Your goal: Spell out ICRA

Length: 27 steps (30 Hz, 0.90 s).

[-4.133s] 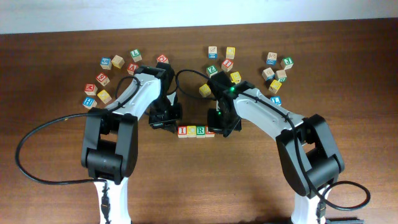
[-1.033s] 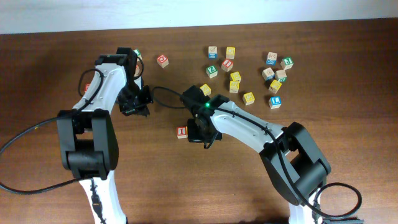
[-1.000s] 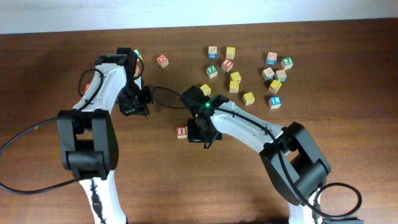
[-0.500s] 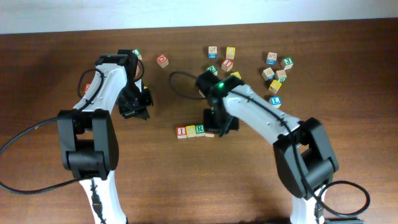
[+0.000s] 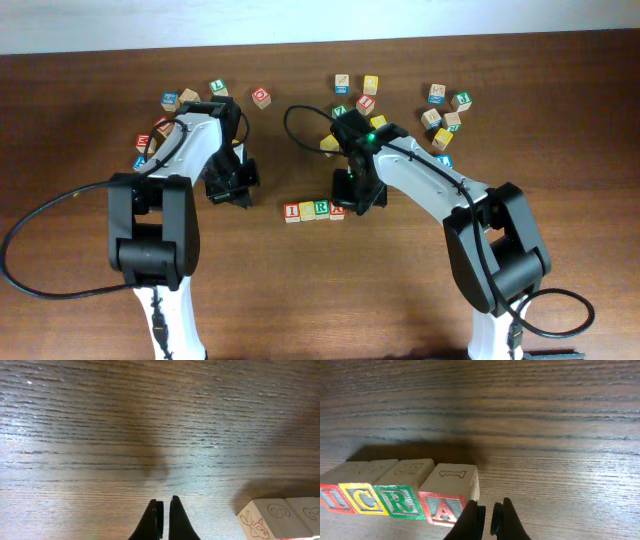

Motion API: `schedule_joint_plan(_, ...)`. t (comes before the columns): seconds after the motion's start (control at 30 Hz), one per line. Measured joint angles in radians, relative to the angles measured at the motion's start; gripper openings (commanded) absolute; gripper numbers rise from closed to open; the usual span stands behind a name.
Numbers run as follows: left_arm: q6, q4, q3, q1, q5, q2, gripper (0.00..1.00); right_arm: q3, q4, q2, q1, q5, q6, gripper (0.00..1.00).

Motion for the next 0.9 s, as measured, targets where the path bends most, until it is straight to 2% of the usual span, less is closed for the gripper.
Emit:
schedule_joint_plan(0.47,0.0,-0.026,-0.003,-0.024,0.0,0.0,0.0,0.0,0.028,0.0,-0.016,-0.003,0.0,0.04)
schedule_joint_plan(0.67,-0.003,0.053,-0.008,-0.058,0.0,0.0,0.0,-0.011,-0.118,0.0,-0.022,-0.003,-0.004,0.04)
schedule_joint_plan(0.9,-0.012,0.078,-0.008,-0.053,-0.001,0.0,0.0,-0.072,-0.016,0.0,0.051,-0.003,-0.018,0.04)
